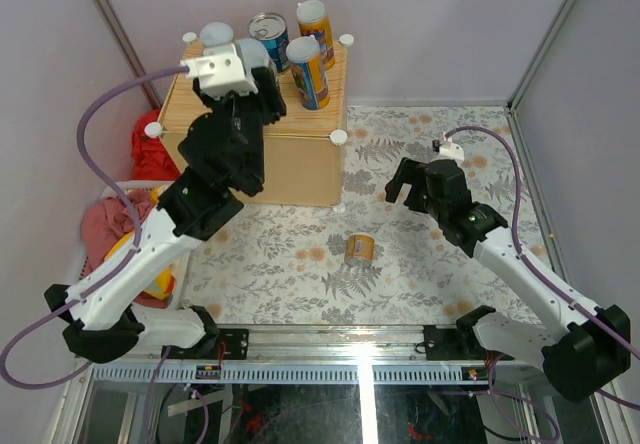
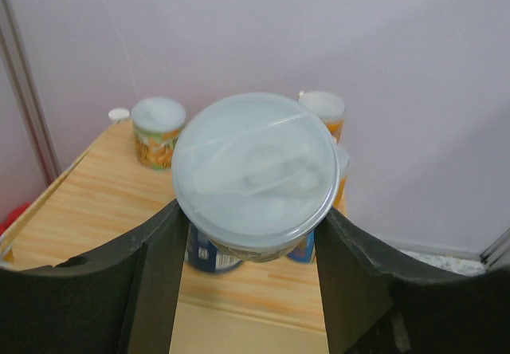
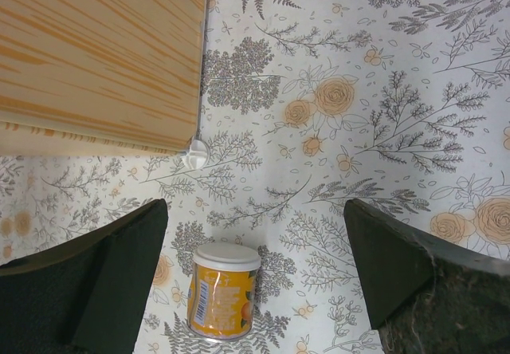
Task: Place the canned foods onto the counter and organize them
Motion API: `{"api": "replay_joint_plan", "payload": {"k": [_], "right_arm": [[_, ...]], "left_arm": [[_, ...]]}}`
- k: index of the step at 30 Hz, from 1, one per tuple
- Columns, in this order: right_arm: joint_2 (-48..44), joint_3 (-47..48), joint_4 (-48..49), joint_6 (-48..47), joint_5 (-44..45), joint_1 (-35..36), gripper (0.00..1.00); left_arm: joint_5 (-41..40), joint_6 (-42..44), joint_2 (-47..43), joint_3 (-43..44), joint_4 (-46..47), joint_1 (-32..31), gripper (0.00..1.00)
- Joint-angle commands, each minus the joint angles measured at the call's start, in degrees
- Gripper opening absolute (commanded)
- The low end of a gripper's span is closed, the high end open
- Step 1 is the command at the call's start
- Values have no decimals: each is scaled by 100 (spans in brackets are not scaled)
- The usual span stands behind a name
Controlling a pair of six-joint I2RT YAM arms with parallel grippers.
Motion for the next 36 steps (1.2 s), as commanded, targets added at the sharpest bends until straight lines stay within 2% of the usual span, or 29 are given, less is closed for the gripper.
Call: {"api": "replay_joint_plan", "payload": {"k": [1, 6, 10, 12, 16, 19, 28, 36], "right_arm": [[-189, -45, 285, 48, -100, -26, 100], [-181, -78, 346, 69, -158, -23, 100], [-177, -96, 377, 72, -200, -21, 100], [-185, -113, 391, 72, -204, -28, 100], [-192, -174, 445, 75, -215, -21, 100], [-161, -210, 503, 97, -248, -27, 100], [0, -180, 602, 121, -305, -24, 100], [94, -172, 625, 125, -309, -27, 100]], "left_arm": [[705, 426, 337, 1085, 495, 536, 0], [1251, 113, 1098, 2488, -181, 1384, 0], [1845, -714, 1688, 3666, -1271, 2382, 0], [2073, -1181, 1825, 3808, -1656, 2942, 0], [2736, -2223, 1830, 3459, -2183, 4150, 0], [2932, -2508, 1829, 3051, -2386, 4542, 0], [3123, -2691, 1851, 2077, -2526, 4735, 0], [3237, -2662, 1672, 1017, -2003, 4741, 0]]}}
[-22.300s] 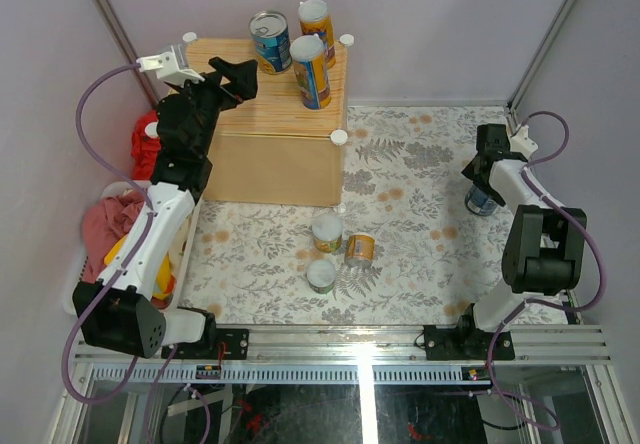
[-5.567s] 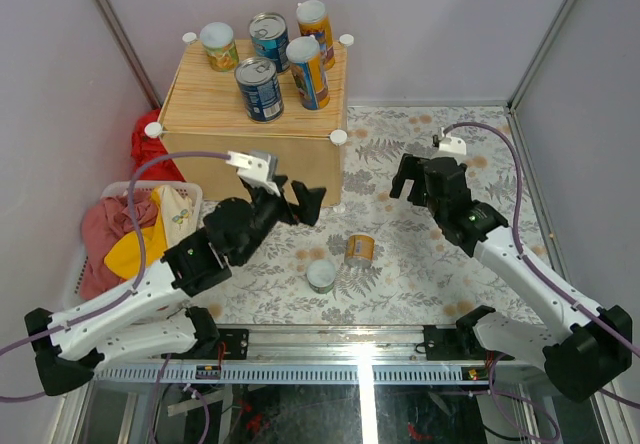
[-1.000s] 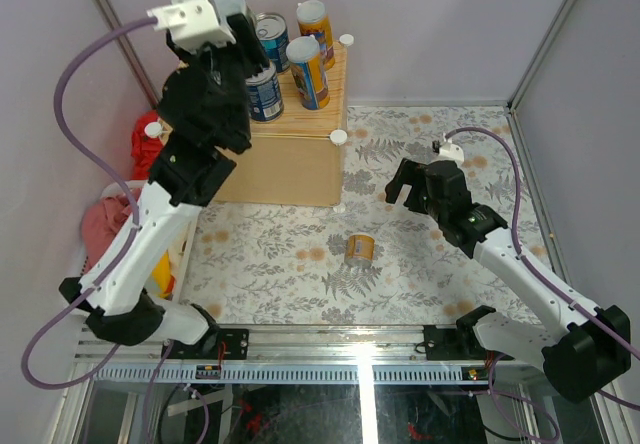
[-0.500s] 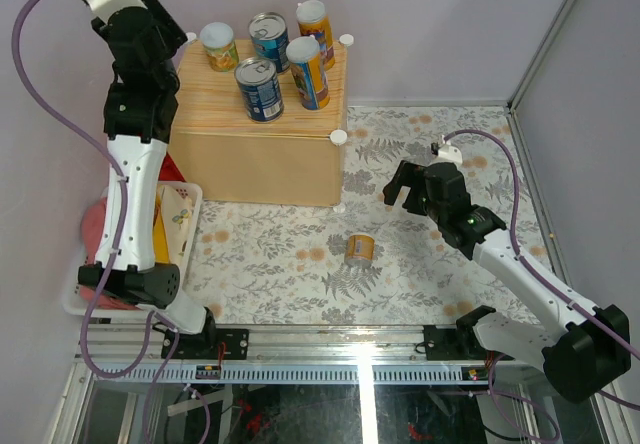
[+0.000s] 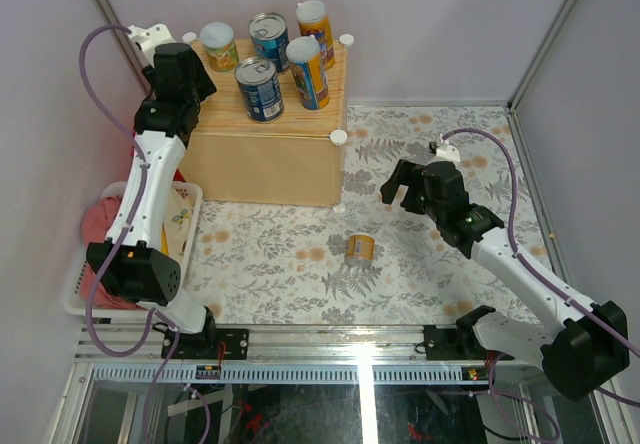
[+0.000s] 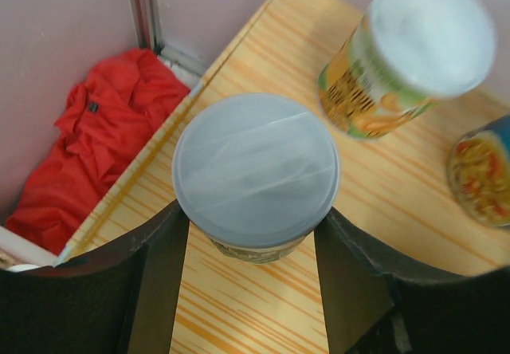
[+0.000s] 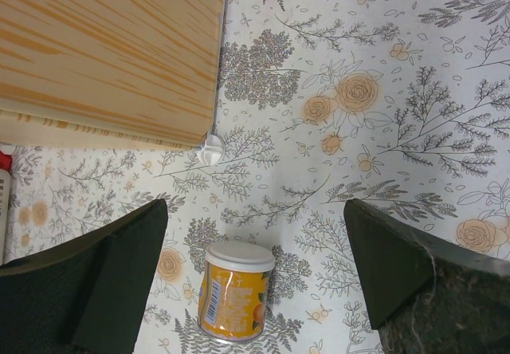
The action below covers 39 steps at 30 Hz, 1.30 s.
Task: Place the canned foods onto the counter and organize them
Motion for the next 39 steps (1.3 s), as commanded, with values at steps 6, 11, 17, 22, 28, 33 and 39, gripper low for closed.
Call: {"api": "replay_joint_plan", "payload": {"k": [6, 11, 17, 22, 28, 33, 39], "right_arm": [[153, 121, 281, 22, -41, -28, 100], [239, 192, 281, 6, -54, -27, 100], [316, 248, 286, 5, -62, -24, 100], [381, 293, 288, -13, -70, -25, 100], [461, 320, 308, -12, -125, -28, 100], [450, 290, 288, -36, -155, -27, 100], [367, 205, 304, -102, -133, -23, 100]], "left_arm": [[308, 88, -501, -877, 1454, 19, 0], [435, 213, -482, -919, 1613, 26, 0], [677, 464, -405, -931, 1762, 10, 0], [689, 760, -370, -1022, 1942, -67, 0], [410, 1315, -264, -1064, 2198, -334, 0], [276, 1457, -129, -1054, 2314, -490, 4], [30, 1323, -96, -1115, 2295, -492, 29]]}}
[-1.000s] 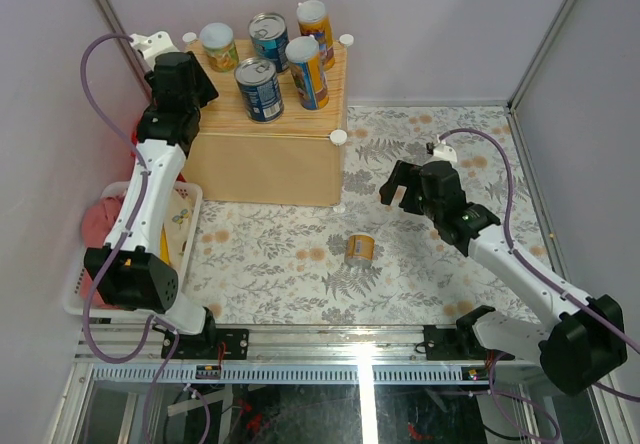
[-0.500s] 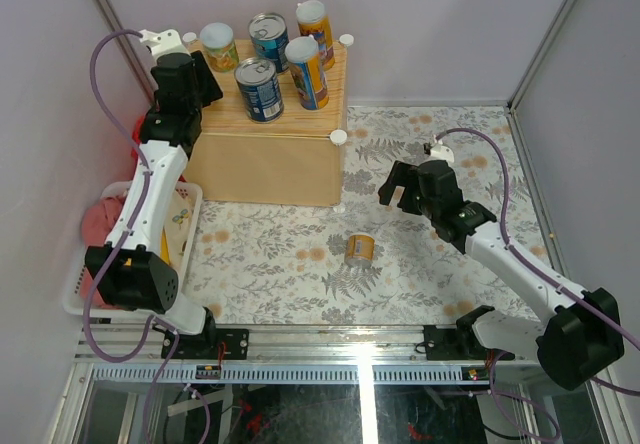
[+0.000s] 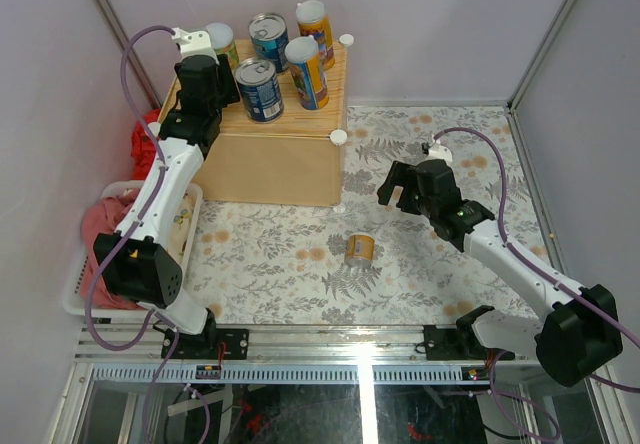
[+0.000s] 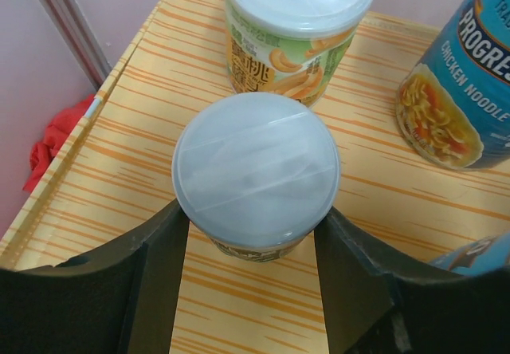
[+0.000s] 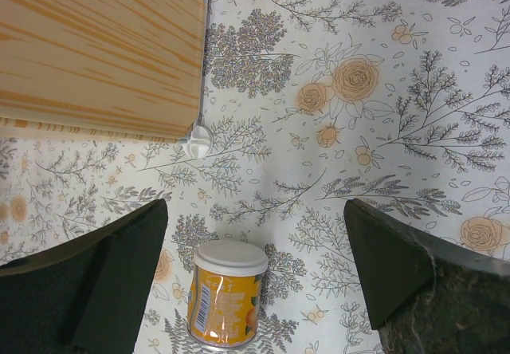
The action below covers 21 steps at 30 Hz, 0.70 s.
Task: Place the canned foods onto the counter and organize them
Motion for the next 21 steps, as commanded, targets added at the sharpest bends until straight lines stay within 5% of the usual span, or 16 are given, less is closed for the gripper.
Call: {"api": "replay_joint_plan", "payload": {"k": [1, 12, 21], "right_arm": [[-101, 154, 270, -96, -73, -22, 100], [-55, 171, 295, -67, -135, -26, 100], [-73, 198, 251, -56, -183, -26, 100]], "left_arm": [[-396, 76, -53, 14, 790, 32, 33], [-613, 100, 28, 175, 684, 36, 54], [-748, -41, -30, 138, 693, 32, 84]]}}
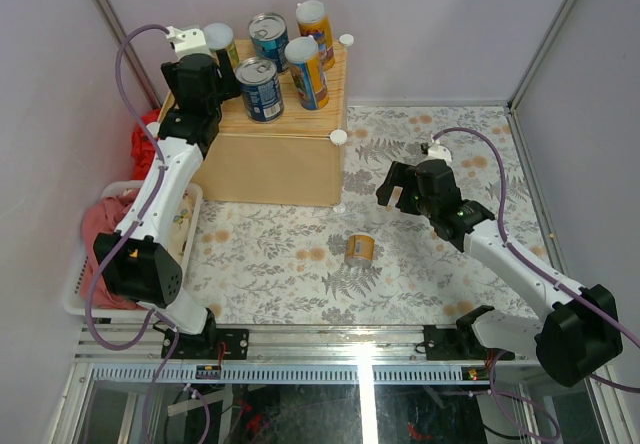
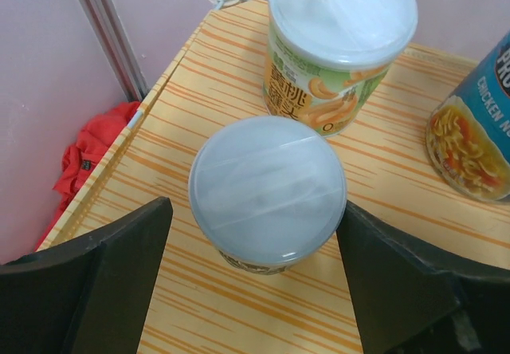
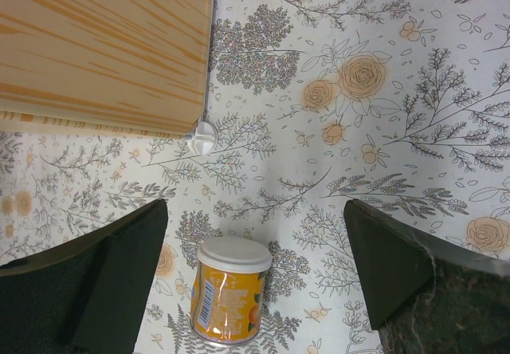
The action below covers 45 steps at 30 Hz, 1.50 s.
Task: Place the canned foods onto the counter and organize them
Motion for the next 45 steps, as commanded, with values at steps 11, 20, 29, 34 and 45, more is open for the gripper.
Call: {"api": "replay_joint_plan", "payload": {"k": [11, 20, 29, 34, 45], "right_arm": [[42, 293, 50, -183, -371, -17, 99], [339, 343, -359, -123, -341, 447, 98], [850, 215, -484, 742, -348, 1110, 99], [1126, 201, -583, 992, -359, 1366, 100], [1422, 36, -703, 1158, -268, 1628, 99]], "left_arm": [[-267, -285, -299, 193, 553, 27, 88], [-85, -619, -748, 157, 513, 1, 89], [-17, -655, -1580, -216, 512, -420, 89], [-104, -641, -2167, -553, 440, -876, 89], [-228, -817, -3089, -1216, -185, -2094, 89]]}}
